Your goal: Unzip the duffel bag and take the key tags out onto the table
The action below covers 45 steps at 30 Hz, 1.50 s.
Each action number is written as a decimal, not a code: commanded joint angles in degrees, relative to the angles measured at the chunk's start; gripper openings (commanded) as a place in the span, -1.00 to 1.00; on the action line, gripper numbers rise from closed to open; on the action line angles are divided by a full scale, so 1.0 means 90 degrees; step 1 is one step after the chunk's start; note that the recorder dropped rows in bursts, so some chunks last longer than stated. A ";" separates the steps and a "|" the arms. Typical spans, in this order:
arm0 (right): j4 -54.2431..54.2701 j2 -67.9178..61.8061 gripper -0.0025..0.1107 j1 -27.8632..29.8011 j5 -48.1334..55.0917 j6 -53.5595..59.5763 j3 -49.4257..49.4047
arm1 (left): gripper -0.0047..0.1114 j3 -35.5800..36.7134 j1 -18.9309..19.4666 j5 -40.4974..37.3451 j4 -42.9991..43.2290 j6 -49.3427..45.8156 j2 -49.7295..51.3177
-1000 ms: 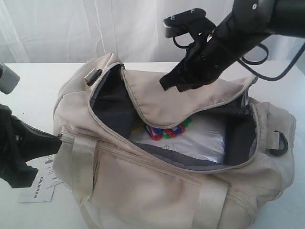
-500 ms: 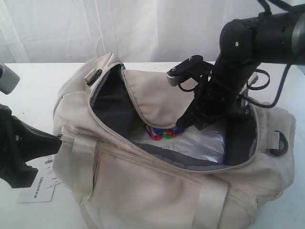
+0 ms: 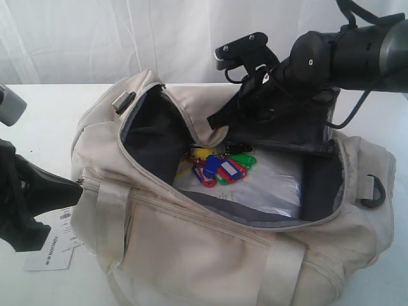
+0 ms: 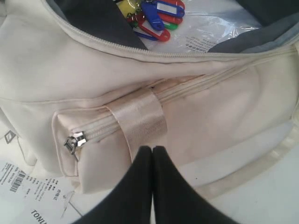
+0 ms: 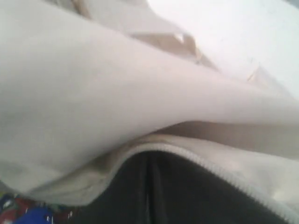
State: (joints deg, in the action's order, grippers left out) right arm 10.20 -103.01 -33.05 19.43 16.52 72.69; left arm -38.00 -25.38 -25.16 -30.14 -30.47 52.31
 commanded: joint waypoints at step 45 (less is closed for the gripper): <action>0.2170 0.0606 -0.96 -0.0039 0.2657 0.2105 0.1335 | -0.92 -0.0010 -0.0005 -0.0135 -0.0407 -0.0274 -0.0032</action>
State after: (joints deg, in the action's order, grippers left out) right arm 22.61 -99.38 -30.43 30.63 25.06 84.64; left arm -38.00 -25.38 -25.27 -32.19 -31.91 52.31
